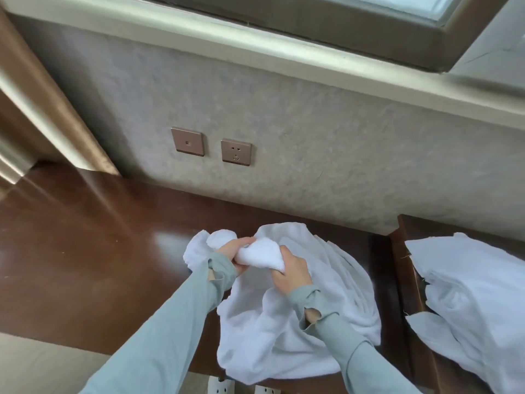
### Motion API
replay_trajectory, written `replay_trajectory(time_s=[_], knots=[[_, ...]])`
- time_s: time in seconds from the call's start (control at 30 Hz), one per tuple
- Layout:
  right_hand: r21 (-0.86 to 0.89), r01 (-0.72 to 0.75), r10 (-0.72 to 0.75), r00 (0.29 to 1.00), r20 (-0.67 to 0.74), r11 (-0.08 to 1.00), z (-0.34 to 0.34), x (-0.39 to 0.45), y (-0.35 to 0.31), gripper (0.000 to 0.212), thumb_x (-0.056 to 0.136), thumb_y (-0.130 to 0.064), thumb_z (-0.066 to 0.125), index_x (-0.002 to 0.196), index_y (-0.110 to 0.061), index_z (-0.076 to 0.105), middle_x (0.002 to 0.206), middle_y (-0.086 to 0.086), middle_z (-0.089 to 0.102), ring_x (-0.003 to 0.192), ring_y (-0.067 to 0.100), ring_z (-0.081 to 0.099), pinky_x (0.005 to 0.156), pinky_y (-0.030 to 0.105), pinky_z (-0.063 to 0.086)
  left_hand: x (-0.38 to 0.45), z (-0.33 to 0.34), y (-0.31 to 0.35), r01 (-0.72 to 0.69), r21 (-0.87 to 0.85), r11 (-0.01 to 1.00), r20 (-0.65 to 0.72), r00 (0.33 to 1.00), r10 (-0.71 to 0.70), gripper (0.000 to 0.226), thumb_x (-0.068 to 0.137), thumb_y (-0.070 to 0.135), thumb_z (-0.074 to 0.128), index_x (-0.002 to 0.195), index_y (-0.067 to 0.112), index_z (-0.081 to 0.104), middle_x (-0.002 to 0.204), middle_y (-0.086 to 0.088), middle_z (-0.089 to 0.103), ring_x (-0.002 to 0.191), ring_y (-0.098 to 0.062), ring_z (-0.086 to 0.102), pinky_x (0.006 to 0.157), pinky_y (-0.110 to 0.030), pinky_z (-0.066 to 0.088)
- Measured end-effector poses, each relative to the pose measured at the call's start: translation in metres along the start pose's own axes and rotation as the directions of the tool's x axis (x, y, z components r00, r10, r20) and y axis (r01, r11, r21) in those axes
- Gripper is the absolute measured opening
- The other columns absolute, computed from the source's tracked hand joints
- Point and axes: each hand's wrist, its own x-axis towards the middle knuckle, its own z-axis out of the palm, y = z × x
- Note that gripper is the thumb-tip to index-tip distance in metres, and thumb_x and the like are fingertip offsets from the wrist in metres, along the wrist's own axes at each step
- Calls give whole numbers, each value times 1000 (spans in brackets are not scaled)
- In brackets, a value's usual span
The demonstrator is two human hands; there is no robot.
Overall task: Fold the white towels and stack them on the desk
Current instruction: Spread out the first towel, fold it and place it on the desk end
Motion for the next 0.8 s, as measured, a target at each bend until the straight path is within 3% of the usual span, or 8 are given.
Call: replay_trajectory(time_s=[0.1, 0.23, 0.33, 0.43, 0.57, 0.67, 0.73, 0.8], knots=[[-76, -123, 123, 992, -5, 989, -22, 2, 10, 31, 76, -32, 61, 97, -18, 44, 100, 6, 62, 93, 29, 57, 68, 27, 37, -2, 24, 10, -112, 84, 990, -11, 994, 113, 20, 87, 6, 56, 68, 8, 50, 66, -10, 62, 69, -23, 59, 65, -33, 53], [-159, -207, 199, 978, -67, 965, -53, 4, 31, 29, 74, -11, 62, 91, -20, 40, 85, 1, 53, 83, 27, 56, 61, 26, 36, -10, 65, 21, -212, 164, 963, 54, 977, 206, 30, 94, 15, 46, 121, 1, 53, 120, -20, 58, 108, -26, 56, 96, -39, 44], [-68, -287, 280, 956, -88, 956, -59, -2, 44, 18, 73, -14, 63, 83, -13, 48, 70, 1, 50, 68, 23, 48, 54, 26, 34, -9, 72, 23, -275, 240, 931, 76, 961, 265, 41, 92, 21, 53, 127, 1, 49, 103, -11, 62, 98, -24, 60, 88, -32, 47], [95, -332, 338, 940, -56, 939, -53, -11, 57, 18, 77, -22, 66, 89, -11, 59, 76, 0, 55, 76, 21, 51, 62, 26, 37, -1, 60, 23, -264, 331, 906, 52, 964, 262, 43, 89, 19, 58, 127, 0, 49, 92, -8, 62, 85, -21, 62, 84, -32, 49], [167, -312, 323, 945, -44, 935, -41, -21, 56, 19, 78, -30, 67, 84, -18, 54, 75, -4, 56, 78, 19, 55, 61, 24, 37, 10, 17, 17, -226, 220, 949, -86, 964, 250, 41, 89, 16, 61, 126, 3, 47, 121, -12, 54, 107, -24, 57, 94, -31, 46], [248, -253, 265, 964, -15, 935, -30, -19, 44, 19, 80, -29, 67, 90, -18, 55, 85, 0, 60, 83, 19, 56, 69, 24, 38, 8, -15, 13, -214, 92, 973, -155, 962, 226, 29, 90, 22, 59, 113, 8, 49, 111, -9, 52, 103, -24, 51, 95, -35, 44], [283, -236, 257, 966, -38, 929, -25, -15, 36, 19, 83, -29, 66, 90, -16, 53, 85, 1, 59, 83, 20, 54, 66, 23, 37, 10, -40, 11, -181, 63, 981, -202, 961, 191, 22, 93, 32, 48, 100, 12, 54, 110, -9, 56, 105, -25, 52, 102, -37, 38], [311, -248, 280, 958, -61, 917, -21, -10, 31, 19, 85, -30, 63, 91, -14, 54, 85, 0, 58, 83, 19, 52, 65, 24, 36, 16, -63, 0, -129, 73, 989, -244, 959, 143, 33, 94, 28, 32, 114, 15, 55, 131, -9, 53, 119, -26, 48, 108, -38, 31]])
